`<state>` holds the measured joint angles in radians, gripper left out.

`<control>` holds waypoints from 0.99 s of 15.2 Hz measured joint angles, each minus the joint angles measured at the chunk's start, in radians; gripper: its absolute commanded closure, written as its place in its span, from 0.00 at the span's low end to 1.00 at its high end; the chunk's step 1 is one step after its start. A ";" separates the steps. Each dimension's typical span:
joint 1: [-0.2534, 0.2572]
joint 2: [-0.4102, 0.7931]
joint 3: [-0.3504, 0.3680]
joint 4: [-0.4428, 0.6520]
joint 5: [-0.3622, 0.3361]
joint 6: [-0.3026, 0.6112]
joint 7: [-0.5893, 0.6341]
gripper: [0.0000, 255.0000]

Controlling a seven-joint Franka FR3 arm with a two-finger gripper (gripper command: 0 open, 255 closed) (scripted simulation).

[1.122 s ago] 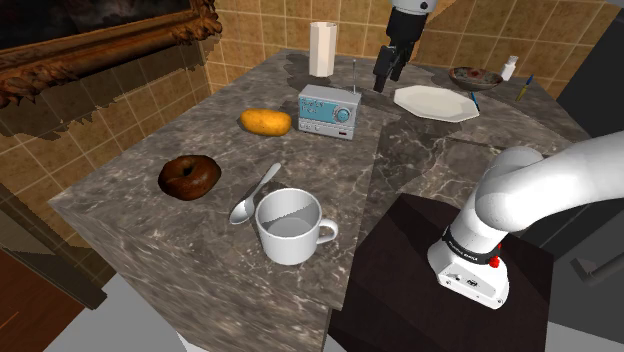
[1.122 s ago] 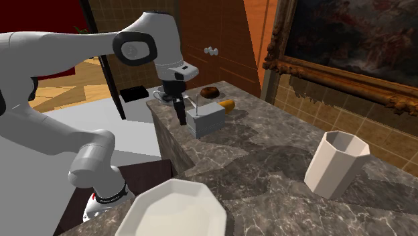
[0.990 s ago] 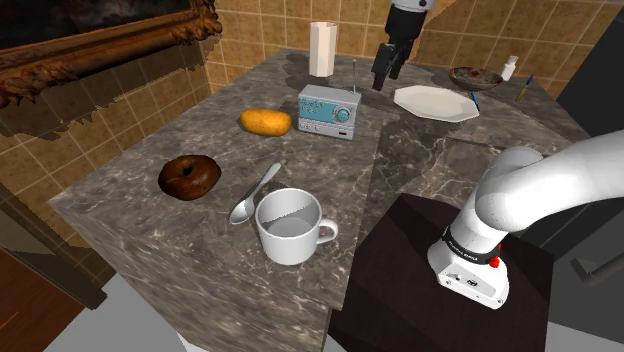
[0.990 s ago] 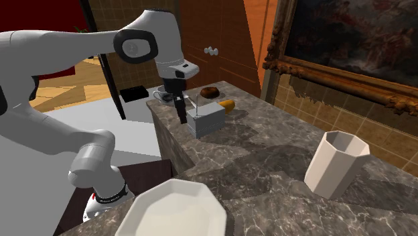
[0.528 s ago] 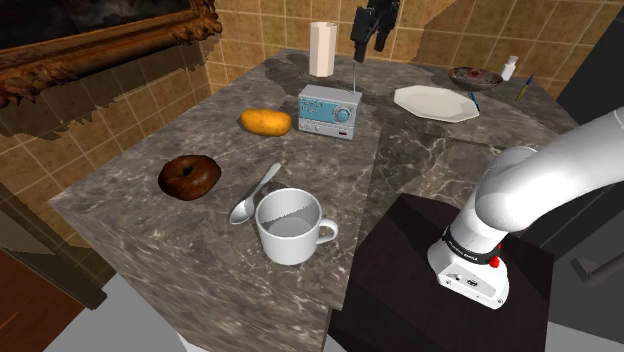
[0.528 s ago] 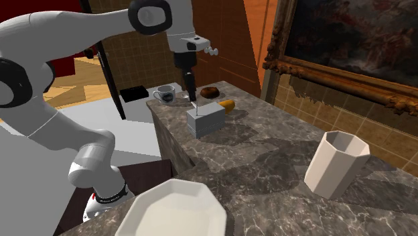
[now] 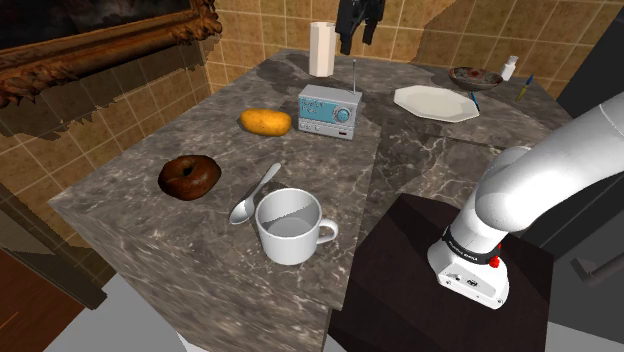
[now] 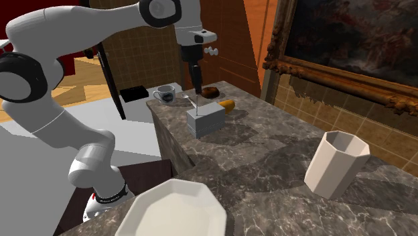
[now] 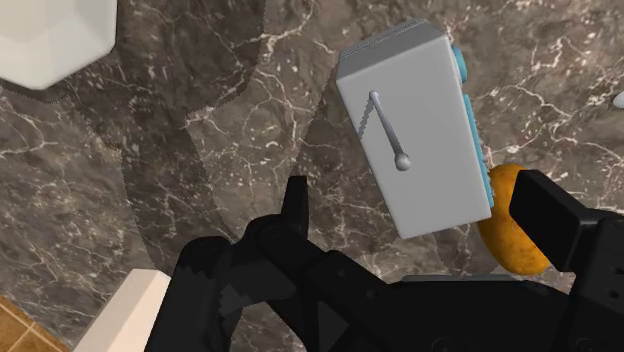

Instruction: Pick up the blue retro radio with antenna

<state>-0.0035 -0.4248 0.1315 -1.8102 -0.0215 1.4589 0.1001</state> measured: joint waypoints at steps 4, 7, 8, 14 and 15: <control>0.001 -0.020 -0.001 -0.064 0.002 0.044 0.001 1.00; 0.002 -0.021 0.000 -0.069 0.003 0.047 0.002 1.00; 0.002 -0.021 0.000 -0.069 0.003 0.048 0.002 1.00; 0.002 -0.022 0.000 -0.069 0.002 0.048 0.002 1.00; 0.002 -0.019 0.001 -0.062 0.002 0.042 0.003 1.00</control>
<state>-0.0016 -0.4440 0.1321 -1.8720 -0.0191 1.5013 0.1029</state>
